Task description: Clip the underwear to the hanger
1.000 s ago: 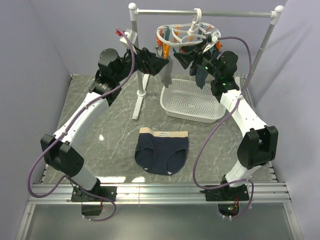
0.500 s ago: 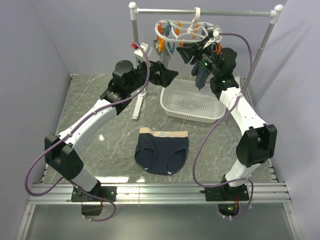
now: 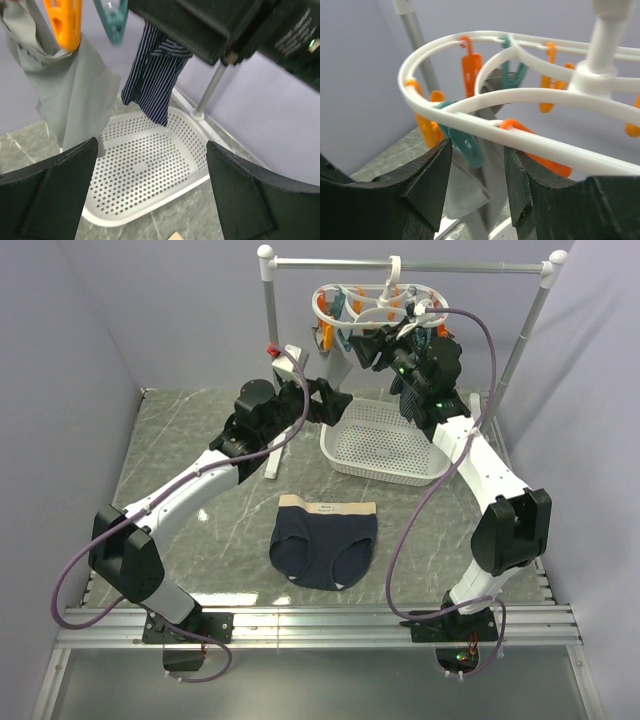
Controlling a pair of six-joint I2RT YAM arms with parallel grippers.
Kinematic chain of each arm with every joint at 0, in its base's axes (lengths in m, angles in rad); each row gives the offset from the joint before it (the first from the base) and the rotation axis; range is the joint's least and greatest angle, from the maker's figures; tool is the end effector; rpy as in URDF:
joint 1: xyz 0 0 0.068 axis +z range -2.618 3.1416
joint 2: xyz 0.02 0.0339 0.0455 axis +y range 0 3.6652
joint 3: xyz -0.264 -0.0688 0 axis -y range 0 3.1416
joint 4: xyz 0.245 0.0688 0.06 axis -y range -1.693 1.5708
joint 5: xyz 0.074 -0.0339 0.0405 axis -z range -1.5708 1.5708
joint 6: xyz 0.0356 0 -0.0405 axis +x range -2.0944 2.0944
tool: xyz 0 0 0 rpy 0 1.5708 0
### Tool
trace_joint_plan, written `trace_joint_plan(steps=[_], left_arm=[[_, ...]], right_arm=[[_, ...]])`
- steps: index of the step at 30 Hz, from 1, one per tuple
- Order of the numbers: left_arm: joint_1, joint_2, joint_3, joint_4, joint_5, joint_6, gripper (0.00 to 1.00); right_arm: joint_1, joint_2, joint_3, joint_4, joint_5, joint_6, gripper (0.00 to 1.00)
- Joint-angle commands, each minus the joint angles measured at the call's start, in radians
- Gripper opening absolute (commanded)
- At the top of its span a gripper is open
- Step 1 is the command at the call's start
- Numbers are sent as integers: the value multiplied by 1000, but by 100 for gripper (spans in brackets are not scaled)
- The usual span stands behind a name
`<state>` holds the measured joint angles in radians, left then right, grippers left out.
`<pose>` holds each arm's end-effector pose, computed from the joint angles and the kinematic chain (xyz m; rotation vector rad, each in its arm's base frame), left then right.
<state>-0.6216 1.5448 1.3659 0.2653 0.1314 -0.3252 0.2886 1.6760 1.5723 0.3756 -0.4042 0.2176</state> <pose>0.3012 -0.2215 0.4023 0.3371 1.5087 -0.8568 0.3799 0.1274 0.4390 -0.3989 1.2937 0.6903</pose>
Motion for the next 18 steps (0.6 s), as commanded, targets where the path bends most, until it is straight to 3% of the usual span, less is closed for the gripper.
trace_joint_plan(steps=[1,18], left_arm=[[0,-69,-24,112,8,51,95],[-3,-88,-53,137,11,101,97]], right_arm=[[1,-70,20,5,90,-49,53],[-5,-165,-57,-20,82,-27,54]])
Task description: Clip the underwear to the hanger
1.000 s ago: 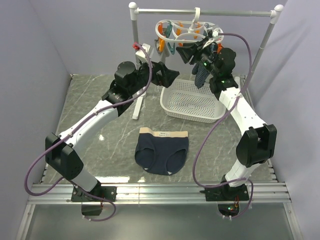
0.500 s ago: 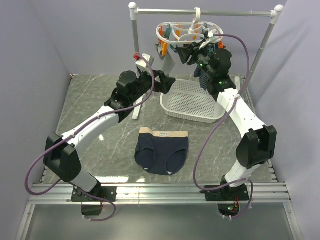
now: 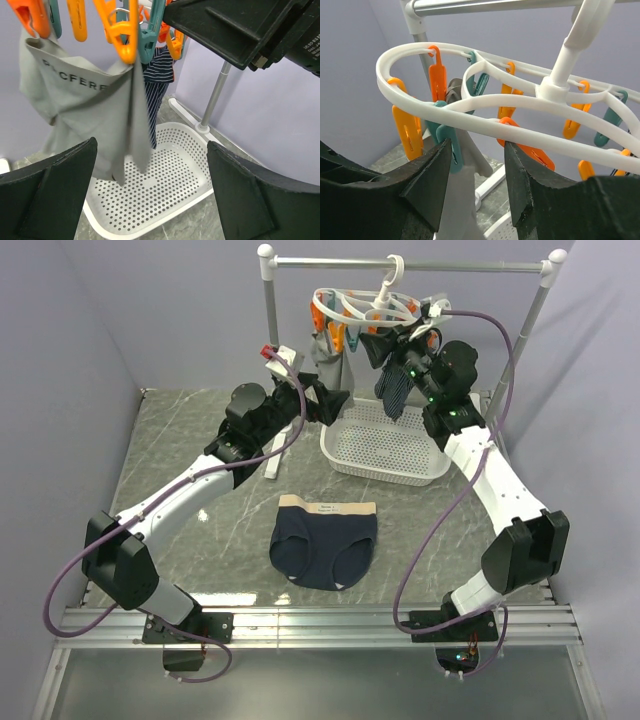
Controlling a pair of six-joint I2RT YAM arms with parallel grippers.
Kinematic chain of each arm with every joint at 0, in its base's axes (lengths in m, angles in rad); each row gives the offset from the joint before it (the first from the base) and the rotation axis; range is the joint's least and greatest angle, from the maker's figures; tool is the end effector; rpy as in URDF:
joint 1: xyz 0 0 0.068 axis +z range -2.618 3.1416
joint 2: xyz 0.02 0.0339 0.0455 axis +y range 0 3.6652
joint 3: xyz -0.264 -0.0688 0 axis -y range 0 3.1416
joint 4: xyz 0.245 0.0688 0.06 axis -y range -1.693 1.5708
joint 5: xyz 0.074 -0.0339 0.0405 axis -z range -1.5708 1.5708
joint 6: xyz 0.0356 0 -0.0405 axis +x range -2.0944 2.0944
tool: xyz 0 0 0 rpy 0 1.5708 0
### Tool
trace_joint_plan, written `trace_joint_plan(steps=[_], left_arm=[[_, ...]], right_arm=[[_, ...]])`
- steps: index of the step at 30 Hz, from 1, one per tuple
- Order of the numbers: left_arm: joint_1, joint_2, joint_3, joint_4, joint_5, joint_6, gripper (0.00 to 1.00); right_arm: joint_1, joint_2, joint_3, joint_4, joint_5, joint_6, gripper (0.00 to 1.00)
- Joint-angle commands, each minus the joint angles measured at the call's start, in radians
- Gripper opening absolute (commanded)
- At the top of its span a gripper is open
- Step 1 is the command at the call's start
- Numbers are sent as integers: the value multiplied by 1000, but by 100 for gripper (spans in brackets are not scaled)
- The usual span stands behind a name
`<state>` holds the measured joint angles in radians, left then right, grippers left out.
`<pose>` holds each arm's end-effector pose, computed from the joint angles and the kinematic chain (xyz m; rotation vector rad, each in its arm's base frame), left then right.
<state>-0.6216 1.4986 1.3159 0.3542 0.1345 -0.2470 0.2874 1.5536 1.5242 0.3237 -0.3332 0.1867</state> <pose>0.2903 -0.2138 0.4100 0.3829 1.3988 -0.8110 0.3469 0.1147 0.4615 -0.3558 1.2693 0.6171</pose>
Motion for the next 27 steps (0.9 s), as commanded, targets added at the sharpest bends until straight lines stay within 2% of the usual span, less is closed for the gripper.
trace_joint_plan(steps=[1,14,27], left_arm=[[-1,-40,-4,49,7,23,97],[-1,-32,5,43,20,25,98],[-1,-18,17,39,22,18,98]], right_arm=[[-4,-46,-13,35,11,3,54],[1,-64,-39,38,5,37,59],[39,-43,-62,90,103,25,58]])
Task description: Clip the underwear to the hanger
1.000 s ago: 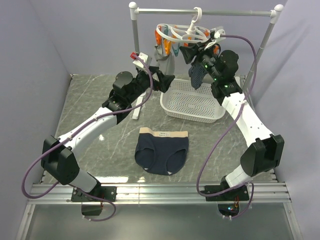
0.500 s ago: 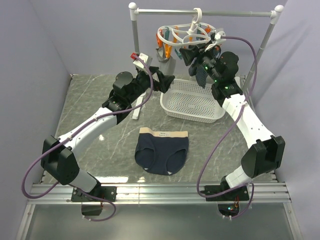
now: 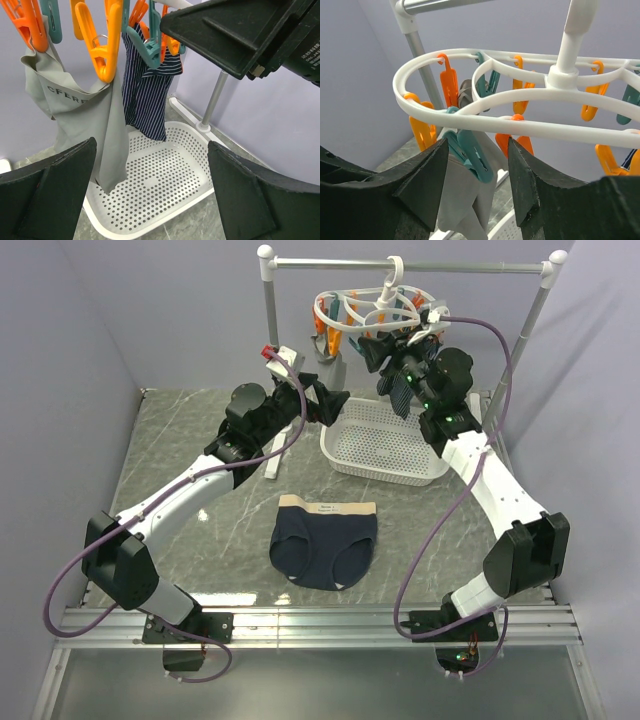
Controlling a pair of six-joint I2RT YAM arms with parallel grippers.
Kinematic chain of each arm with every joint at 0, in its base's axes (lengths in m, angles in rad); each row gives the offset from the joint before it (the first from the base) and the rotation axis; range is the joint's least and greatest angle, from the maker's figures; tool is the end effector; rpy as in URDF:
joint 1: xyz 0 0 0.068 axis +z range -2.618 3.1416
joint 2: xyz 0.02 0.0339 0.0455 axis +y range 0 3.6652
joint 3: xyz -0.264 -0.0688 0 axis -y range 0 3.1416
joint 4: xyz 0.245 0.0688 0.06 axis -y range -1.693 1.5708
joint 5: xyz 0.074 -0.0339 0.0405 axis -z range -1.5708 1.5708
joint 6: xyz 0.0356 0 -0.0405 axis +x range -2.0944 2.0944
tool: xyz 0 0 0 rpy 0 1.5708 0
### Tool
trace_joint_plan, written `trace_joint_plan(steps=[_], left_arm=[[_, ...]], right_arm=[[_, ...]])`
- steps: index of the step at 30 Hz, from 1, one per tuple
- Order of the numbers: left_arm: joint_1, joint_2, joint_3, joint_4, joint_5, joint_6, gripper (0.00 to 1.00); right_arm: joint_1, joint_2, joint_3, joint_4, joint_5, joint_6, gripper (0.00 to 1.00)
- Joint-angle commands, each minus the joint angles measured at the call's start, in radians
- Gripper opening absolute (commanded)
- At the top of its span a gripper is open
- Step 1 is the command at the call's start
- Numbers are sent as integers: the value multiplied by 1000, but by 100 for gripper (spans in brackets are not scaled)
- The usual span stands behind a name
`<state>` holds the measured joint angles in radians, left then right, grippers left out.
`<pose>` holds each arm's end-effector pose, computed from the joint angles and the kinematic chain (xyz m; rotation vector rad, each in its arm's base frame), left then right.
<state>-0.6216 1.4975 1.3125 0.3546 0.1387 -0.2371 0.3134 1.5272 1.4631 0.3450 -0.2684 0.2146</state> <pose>0.2900 -0.2138 0.4091 0.3934 1.3974 -0.8055 0.3404 0.1202 0.4515 -0.2984 1.2920 0.6228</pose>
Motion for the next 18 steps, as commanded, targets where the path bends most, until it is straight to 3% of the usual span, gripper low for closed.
trace_joint_plan(steps=[1,12,18], left_arm=[[-1,-19,21,38,16,9,99],[-1,-2,28,46,15,-5,99],[-3,1,18,52,7,-22,99]], right_arm=[[15,-18,-3,72,41,2,58],[56,25,25,78,127,0,56],[82,39,16,107,193,-8,49]])
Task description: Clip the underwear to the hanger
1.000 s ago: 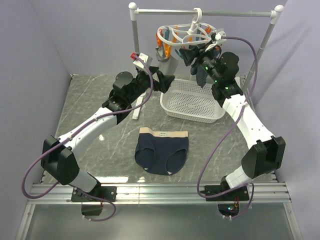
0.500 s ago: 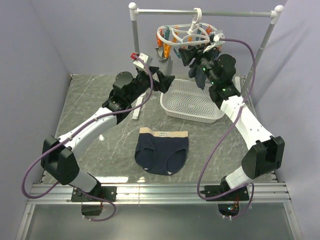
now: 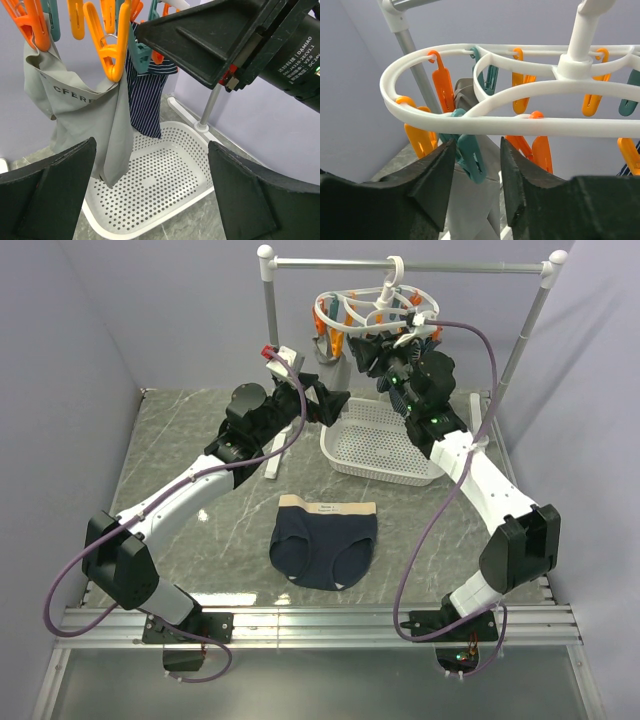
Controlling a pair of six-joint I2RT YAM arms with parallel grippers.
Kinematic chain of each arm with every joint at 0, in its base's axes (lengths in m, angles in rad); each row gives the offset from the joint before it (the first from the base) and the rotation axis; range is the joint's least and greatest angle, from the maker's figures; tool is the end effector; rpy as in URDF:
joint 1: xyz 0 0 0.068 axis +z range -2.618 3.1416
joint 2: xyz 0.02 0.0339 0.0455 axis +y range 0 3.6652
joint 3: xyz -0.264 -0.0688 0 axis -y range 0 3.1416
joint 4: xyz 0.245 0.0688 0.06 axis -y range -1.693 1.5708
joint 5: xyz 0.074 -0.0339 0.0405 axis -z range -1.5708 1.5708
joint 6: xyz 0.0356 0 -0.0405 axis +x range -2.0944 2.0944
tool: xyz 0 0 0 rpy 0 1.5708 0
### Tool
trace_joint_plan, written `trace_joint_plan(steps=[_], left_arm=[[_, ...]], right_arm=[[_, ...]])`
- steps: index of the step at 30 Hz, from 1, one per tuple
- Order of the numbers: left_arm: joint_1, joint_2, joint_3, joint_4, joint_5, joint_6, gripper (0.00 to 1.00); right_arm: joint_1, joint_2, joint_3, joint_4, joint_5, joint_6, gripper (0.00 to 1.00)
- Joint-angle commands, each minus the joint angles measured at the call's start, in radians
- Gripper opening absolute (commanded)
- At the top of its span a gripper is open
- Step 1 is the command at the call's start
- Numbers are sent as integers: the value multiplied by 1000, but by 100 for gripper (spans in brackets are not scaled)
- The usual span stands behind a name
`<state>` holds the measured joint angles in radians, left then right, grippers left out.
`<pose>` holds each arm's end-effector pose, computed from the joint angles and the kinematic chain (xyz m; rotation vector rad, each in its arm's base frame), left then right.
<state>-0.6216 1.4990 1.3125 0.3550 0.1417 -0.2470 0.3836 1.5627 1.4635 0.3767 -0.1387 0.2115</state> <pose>0.2902 -0.2141 0.4087 0.3895 1.4010 -0.8155 0.3438 0.1440 0.4429 -0.2334 1.2988 0.5976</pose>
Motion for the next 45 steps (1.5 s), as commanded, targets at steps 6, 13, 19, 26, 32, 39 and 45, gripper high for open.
trace_joint_plan(steps=[6,13,19,26,32,39,45], left_arm=[[-1,6,13,58,4,-12,98],[-3,32,25,177,2,18,88],[-3,30,-15,321,74,95,78],[-64,10,-55,426,137,236,72],[-112,30,-64,469,105,310,67],[-113,122,30,447,67,284,62],[-104,199,111,423,24,253,54]], right_arm=[[14,14,38,71,99,-6,34],[11,5,98,-17,36,51,6],[12,-20,156,-128,7,92,0],[12,-35,227,-284,28,91,0],[14,-32,302,-441,67,101,0],[12,-56,304,-481,11,147,0],[11,-66,290,-490,-7,161,0]])
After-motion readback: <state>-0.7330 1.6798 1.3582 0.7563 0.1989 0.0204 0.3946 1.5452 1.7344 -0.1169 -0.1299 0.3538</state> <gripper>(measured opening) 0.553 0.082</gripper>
